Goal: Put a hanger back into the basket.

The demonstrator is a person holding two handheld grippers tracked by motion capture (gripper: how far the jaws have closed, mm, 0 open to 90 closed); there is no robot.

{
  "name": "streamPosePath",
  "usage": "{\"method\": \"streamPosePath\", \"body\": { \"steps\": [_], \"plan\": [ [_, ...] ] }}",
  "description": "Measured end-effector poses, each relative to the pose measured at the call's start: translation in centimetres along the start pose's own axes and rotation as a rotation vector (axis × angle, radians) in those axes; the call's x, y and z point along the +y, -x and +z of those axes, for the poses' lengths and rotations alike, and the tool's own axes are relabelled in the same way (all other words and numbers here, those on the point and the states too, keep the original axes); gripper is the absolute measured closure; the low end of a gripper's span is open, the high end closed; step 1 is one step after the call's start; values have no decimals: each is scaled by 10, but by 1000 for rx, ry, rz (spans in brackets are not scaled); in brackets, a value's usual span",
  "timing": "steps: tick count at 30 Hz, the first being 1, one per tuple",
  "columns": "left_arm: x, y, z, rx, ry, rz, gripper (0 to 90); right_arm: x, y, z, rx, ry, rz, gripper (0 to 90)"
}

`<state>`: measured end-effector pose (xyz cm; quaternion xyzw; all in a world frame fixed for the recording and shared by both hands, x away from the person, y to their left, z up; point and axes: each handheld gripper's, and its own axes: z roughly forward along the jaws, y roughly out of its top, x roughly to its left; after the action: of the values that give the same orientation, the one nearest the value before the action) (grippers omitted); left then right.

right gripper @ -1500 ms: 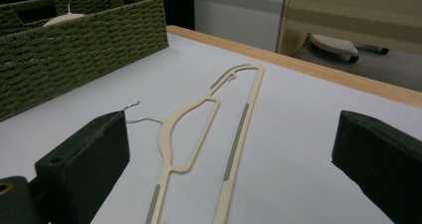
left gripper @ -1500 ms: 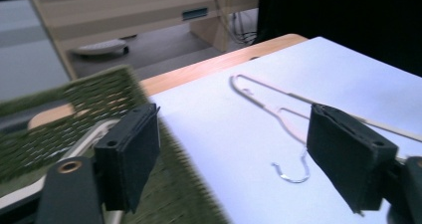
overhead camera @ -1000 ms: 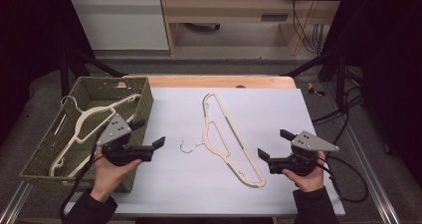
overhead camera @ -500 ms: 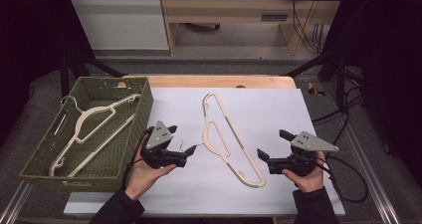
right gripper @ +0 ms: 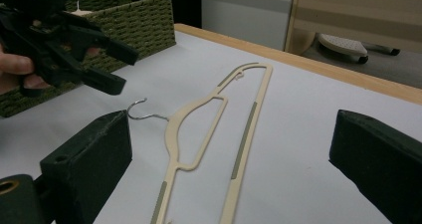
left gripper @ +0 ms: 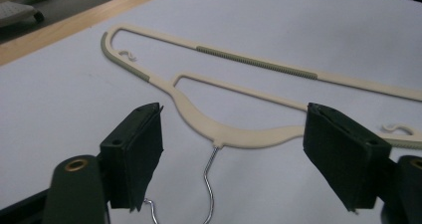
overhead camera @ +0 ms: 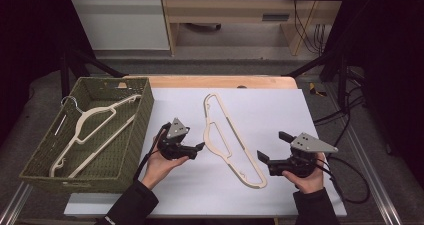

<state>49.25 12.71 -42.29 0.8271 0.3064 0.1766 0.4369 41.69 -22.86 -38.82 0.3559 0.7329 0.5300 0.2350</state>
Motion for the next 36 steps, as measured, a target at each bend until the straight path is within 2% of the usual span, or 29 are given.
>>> {"method": "streamPosePath", "body": {
  "steps": [4,11,13,17,22,25,29,33,34,36],
  "plan": [
    [-4,-3,14,1,-42,21,314,0,0,0,4,1,2,40],
    [-14,-11,38,-15,-133,8,449,-1,-1,3,11,-7,-1,46],
    [-15,-12,42,-11,-152,27,491,-1,-1,3,17,-11,-8,48],
    [-19,-15,48,-14,-176,19,582,-1,-2,4,16,-11,-3,50],
    [-23,-19,52,-24,-224,29,663,-1,-3,6,12,-11,-5,51],
    [-24,-20,55,-26,-212,15,704,-1,-4,6,15,-17,-15,51],
    [-25,-20,57,-32,-211,29,728,-1,-4,6,15,-18,-14,51],
    [-25,-20,56,-42,-224,27,752,0,-4,7,13,-14,-13,51],
    [-25,-19,57,-38,-221,13,758,0,-4,7,16,-15,-16,50],
    [-24,-19,57,-39,-234,25,776,1,-5,9,20,-16,-18,50]
  ]
}}
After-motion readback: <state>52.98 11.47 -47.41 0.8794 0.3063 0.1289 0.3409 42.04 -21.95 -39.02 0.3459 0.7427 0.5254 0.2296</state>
